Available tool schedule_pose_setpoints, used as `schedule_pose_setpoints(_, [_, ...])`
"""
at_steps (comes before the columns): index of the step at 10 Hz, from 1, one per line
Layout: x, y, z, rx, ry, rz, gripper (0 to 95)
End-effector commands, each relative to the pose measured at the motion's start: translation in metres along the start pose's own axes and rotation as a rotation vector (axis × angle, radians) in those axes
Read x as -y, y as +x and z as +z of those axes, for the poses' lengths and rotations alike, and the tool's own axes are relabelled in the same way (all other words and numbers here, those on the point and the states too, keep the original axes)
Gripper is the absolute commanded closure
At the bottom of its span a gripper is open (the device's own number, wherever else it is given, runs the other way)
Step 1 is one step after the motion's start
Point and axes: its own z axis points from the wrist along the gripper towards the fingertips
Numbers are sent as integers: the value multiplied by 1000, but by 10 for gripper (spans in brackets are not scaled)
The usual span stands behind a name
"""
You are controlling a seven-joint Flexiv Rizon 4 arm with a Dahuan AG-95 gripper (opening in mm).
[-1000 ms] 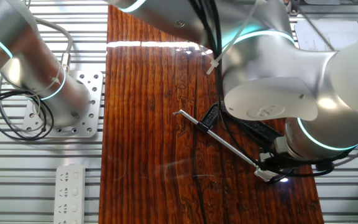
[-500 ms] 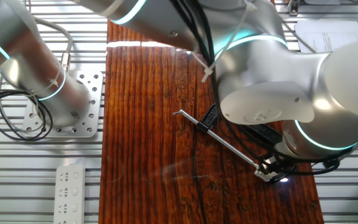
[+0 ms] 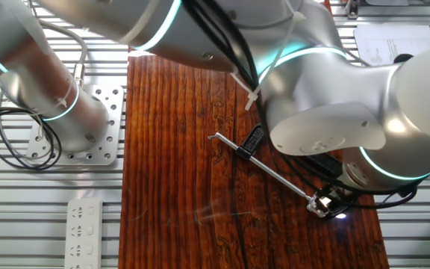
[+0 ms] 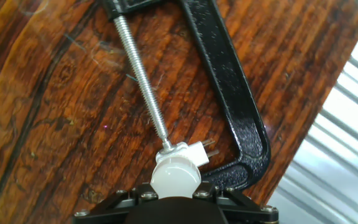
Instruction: Take out the light bulb by rotating it
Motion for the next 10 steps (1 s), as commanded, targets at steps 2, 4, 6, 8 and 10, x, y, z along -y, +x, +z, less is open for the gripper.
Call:
schedule_pose_setpoints(2, [2,1,-5,19,-13,-46,950])
schedule_pose_setpoints(4, [7,4,-11,24,-23,-51,950])
schedule_pose_setpoints(6, [9,5,-18,17,-29,-21,950])
schedule_pose_setpoints(8, [10,6,-26,16,-30,75,950])
schedule_pose_setpoints(10, [12,6,-37,18,-23,102,950])
